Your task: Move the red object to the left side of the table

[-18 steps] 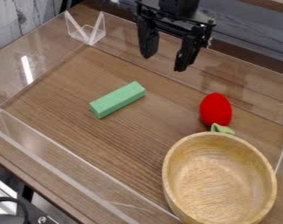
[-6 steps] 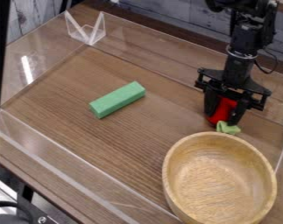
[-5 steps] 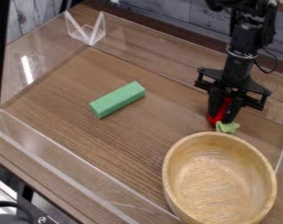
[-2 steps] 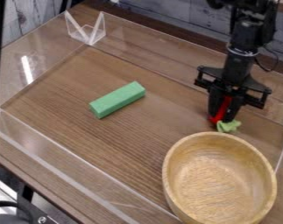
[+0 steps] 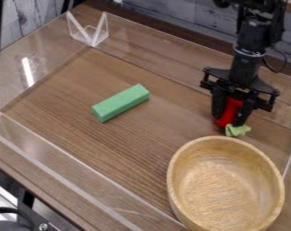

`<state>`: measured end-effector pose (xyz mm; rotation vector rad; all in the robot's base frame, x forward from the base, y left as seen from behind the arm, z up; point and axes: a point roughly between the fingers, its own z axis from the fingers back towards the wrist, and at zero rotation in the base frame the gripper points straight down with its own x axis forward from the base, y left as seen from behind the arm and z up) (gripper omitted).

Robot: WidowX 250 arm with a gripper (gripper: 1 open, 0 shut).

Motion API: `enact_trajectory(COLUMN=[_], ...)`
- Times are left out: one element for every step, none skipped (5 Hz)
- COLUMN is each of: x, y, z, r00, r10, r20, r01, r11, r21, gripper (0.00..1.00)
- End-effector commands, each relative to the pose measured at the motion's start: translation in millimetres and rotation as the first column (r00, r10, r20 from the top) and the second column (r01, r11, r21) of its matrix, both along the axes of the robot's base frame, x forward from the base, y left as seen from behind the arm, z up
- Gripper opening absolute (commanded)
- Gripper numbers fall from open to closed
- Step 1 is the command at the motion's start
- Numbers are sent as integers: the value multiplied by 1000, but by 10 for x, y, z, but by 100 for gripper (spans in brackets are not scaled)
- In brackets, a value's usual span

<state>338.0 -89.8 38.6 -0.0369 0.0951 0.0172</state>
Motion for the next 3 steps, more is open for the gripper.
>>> enact_trajectory(x=[96,92,92], y=[-5,6,135], z=[315,322,541], r00=[996,996,992], r10=[5,9,26], r20=[90,90,124], r01=[-3,-7,-22], r11=[1000,1000,999], r21=[-22,-23,-38], gripper=[0,0,0])
